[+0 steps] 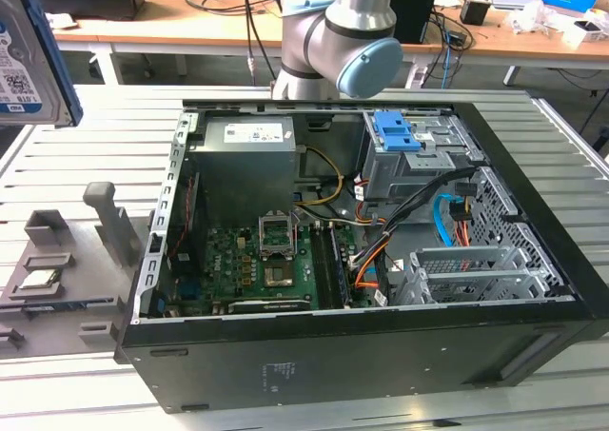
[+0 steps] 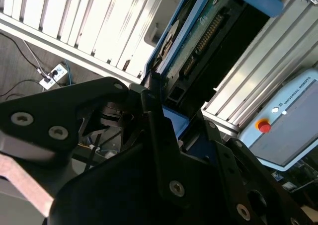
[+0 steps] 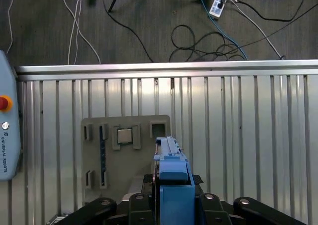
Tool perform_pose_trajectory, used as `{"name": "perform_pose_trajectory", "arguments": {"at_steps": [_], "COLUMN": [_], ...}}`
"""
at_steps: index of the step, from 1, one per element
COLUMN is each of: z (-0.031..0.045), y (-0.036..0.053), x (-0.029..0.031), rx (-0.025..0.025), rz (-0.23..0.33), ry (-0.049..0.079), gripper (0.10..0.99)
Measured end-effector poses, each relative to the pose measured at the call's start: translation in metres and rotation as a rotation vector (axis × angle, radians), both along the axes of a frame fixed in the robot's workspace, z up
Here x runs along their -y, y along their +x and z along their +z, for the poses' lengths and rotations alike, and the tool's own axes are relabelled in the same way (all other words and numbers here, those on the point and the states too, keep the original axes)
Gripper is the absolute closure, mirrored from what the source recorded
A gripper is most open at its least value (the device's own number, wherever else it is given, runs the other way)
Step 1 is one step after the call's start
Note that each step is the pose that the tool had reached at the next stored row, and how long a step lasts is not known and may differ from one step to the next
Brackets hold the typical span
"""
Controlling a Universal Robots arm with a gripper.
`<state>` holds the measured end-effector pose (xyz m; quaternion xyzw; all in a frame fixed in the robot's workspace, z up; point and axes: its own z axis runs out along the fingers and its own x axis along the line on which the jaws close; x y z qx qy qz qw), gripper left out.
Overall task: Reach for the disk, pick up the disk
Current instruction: 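Pick up the disk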
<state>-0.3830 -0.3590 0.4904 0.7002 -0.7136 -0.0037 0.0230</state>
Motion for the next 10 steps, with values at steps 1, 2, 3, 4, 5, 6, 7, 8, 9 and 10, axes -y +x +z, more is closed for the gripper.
{"name": "perform_pose_trajectory", "arguments": {"at_steps": [1,2,3,4,5,6,7,8,9,10], "z": [0.0024,0.0044,0.0059,0.008,0.0094,0.0109,0.0134,0.0151,0.0164,0.0184], "y": [0.0002,0.0004,0.0005,0.0007,0.0008,0.001,0.0012,0.0013,0.0014,0.0015], "x": [0.0,0.0,0.0,0.0,0.0,0.0,0.0,0.0,0.0,0.0], "rx": [0.0,-0.0001,-0.0001,0.0,-0.0001,-0.0001,-0.0001,-0.0001,-0.0001,0.0], "rz": [0.0,0.0,0.0,0.0,0.0,0.0,0.0,0.0,0.0,0.0], "ry": [0.0,0.0,0.0,0.0,0.0,0.0,0.0,0.0,0.0,0.0], "gripper": [0.718,0.718,0.718,0.718,0.718,0.718,0.718,0.718,0.718,0.718]}}
